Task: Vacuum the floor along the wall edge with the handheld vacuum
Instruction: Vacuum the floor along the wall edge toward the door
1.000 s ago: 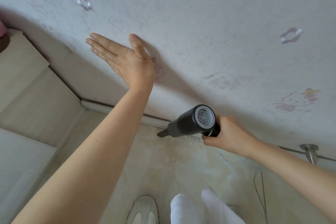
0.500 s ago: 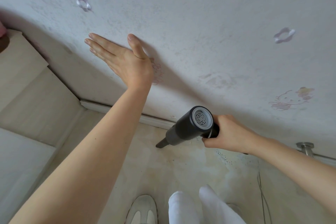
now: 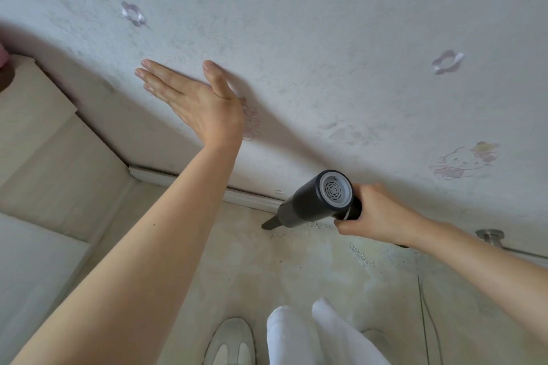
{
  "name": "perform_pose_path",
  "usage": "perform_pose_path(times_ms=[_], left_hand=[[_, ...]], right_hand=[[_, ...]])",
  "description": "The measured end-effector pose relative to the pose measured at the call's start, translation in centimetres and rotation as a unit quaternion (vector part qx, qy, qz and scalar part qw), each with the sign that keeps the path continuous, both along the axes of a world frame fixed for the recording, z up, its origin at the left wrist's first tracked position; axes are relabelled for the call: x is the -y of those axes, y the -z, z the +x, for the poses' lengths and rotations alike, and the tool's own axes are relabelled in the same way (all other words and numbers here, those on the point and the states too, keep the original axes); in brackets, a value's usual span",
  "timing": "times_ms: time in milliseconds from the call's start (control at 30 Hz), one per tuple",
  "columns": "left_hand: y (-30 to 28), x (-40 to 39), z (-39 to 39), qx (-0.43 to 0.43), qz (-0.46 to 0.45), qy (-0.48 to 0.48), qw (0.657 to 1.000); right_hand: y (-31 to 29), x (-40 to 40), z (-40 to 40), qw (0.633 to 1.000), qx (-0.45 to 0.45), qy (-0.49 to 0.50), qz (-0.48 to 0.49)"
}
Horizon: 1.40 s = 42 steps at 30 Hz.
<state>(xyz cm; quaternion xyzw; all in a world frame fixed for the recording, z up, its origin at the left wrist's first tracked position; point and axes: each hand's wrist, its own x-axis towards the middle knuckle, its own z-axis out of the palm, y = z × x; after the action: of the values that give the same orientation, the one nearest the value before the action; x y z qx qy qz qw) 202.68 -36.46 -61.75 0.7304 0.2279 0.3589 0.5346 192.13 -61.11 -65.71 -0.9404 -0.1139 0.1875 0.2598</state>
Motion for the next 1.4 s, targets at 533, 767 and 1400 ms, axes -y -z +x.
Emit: perform_pose_path(times_ms=[533,767,1400], left_hand=[[-0.2,-0.6,-1.4,-0.063,0.024,0.035,0.997],[-4.3,0.2,-1.2,-0.142,-0.095,0.020,0.985],[-6.4,3.4,0.3,-0.075,-0.251,-0.078,0.962]], right_hand=[[-1.8,-0.2,1.4,0.997,-0.028,-0.053,-0.039],[-3.3,-0.4,0.6,0.991,-0.027,-0.104,-0.083],[-3.5,1.9,-1.6,0.995,-0.061,-0.026,-0.079]])
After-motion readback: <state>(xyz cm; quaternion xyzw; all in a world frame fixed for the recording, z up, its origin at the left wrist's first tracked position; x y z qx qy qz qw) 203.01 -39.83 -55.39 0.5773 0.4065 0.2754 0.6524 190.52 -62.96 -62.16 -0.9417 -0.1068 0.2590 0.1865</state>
